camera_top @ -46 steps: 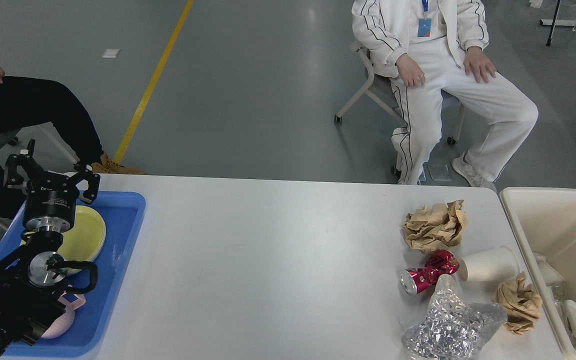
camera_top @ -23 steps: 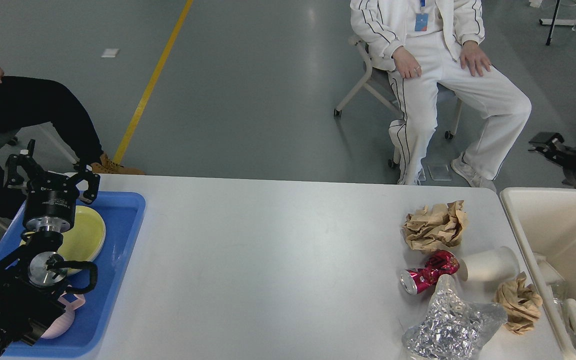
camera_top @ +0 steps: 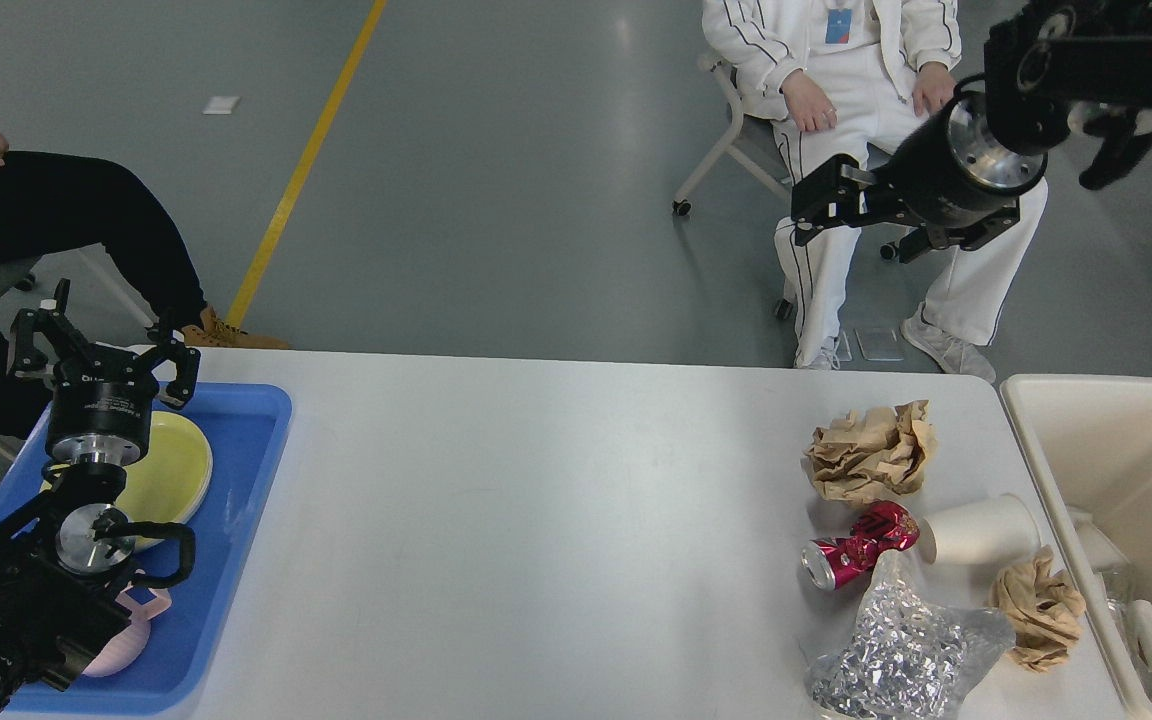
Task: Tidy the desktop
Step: 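Lower the right gripper onto the crumpled brown paper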
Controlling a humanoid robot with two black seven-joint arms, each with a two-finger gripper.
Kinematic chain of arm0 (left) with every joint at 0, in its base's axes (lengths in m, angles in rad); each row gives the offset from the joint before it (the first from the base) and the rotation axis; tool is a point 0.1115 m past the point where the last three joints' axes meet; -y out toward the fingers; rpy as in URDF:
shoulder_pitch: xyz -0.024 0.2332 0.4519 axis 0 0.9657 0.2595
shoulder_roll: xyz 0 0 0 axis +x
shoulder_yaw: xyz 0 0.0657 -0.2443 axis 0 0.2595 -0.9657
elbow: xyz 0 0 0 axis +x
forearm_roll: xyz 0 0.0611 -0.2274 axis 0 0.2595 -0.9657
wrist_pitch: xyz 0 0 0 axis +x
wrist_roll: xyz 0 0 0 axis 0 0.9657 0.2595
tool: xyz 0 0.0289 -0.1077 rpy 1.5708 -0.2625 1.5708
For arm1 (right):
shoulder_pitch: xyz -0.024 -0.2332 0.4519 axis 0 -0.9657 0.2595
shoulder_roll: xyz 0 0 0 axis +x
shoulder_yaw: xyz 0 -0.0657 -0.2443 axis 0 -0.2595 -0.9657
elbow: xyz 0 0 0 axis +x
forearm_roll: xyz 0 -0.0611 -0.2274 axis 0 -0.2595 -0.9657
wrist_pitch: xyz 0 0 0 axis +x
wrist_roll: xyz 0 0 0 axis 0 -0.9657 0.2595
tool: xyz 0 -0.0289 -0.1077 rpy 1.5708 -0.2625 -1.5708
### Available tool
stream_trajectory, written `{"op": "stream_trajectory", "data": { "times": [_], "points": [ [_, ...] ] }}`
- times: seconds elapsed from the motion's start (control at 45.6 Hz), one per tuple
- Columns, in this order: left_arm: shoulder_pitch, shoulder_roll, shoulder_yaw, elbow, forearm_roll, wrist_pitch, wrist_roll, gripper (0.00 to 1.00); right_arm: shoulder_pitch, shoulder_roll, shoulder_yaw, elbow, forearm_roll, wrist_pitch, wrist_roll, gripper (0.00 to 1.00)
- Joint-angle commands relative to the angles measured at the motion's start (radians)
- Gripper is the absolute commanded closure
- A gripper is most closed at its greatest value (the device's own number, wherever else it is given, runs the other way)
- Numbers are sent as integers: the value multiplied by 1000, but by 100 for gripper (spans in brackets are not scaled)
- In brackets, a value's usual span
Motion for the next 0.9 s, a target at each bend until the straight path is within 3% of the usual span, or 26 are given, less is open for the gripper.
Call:
{"op": "stream_trajectory", "data": {
  "times": [0.0, 0.11, 0.373, 0.636, 0.877],
  "points": [
    [0, 0, 0, 0, 0, 0, 0, 4, 43, 33, -1, 15, -6, 16, -6, 0],
    [0, 0, 0, 0, 0, 0, 0, 4, -45, 21, -10, 0, -9, -43, -7, 0],
    [0, 0, 0, 0, 2, 0, 0, 4, -479, -66, -62, -109, 0, -322, -7, 0],
    [0, 0, 0, 0, 0, 0, 0, 4, -740, -148, 64, -190, 9, -571, -7, 0],
    [0, 0, 0, 0, 0, 0, 0, 4, -898, -149, 214, -349, 20, -631, -6, 0]
  ]
}}
